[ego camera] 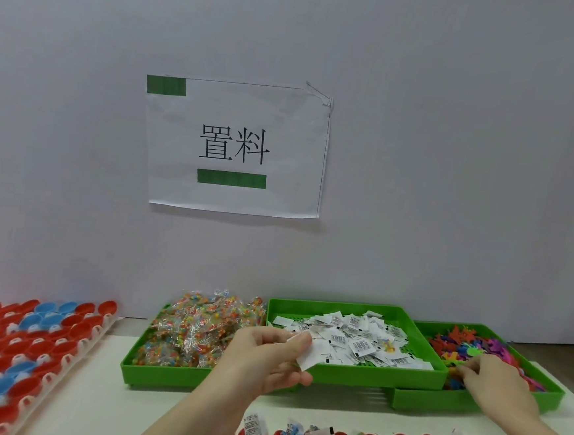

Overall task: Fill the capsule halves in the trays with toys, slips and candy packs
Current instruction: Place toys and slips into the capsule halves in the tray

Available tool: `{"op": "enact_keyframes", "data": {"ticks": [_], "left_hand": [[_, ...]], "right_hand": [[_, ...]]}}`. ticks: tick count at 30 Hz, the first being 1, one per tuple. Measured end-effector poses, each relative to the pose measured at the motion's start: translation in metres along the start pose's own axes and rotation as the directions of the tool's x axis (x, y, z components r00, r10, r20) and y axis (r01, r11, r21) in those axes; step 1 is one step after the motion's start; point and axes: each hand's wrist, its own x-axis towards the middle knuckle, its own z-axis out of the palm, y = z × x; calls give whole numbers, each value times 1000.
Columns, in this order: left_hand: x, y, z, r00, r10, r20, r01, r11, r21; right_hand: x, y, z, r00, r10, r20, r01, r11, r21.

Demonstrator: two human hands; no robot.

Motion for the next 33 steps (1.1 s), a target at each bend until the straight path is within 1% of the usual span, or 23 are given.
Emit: {"op": "enact_keyframes", "data": {"ticks": [4,6,8,11,12,14,18,20,22,23,24,25,26,28,29,31,32,33], "left_hand": [[-1,2,1,1000,-7,4,7,999,-37],[-3,3,1,1000,-8,-4,8,999,-51],[-5,4,1,1000,-8,-21,7,998,-66],[-8,5,1,1000,13,-23,-15,995,-98],[-10,5,1,999,27,-18,-29,995,-100],[-13,4,2,998,56,-21,-58,995,-84],[-17,4,1,997,69,-46,-72,994,-76],[-21,5,1,996,71,-51,-75,994,-82],[-23,7,0,995,73,-69,-80,992,-102],[-24,8,0,994,76,-80,-85,990,-109],[-25,9,1,993,84,-86,-93,989,-115],[-26,10,2,991,97,-90,-108,987,-123],[-27,11,4,989,114,-92,-126,983,-135],[-31,14,11,984,153,-90,-166,973,-161],[-33,16,15,981,171,-87,-183,968,-170],[-40,18,23,976,200,-87,-212,960,-180],[-45,19,26,973,215,-86,-228,958,-176],[-51,19,29,968,237,-81,-247,955,-162]], "right_hand": [[-6,-4,-9,981,-31,-191,11,994,-105],[-6,-5,-13,962,-70,-265,43,993,-106],[-5,-5,-15,957,-86,-277,80,996,-31],[-5,-7,-19,953,-37,-300,122,955,270],[-6,-7,-20,952,-20,-306,126,935,330],[-3,-9,-23,956,-14,-294,126,922,366],[4,-12,-27,974,-1,-226,97,906,412],[5,-12,-29,969,6,-248,96,912,398],[4,-16,-32,962,47,-268,87,881,464],[2,-21,-36,961,93,-262,70,832,550],[-2,-29,-41,961,130,-242,62,756,651],[-8,-37,-46,969,130,-211,72,667,742],[-18,-46,-53,980,82,-182,100,584,806],[-50,-65,-69,982,-112,-152,186,454,871],[-71,-74,-76,960,-233,-157,239,383,892],[-113,-87,-91,868,-455,-200,331,228,916],[-133,-93,-99,815,-540,-210,349,167,922],[-150,-98,-107,769,-605,-207,353,131,927]]}}
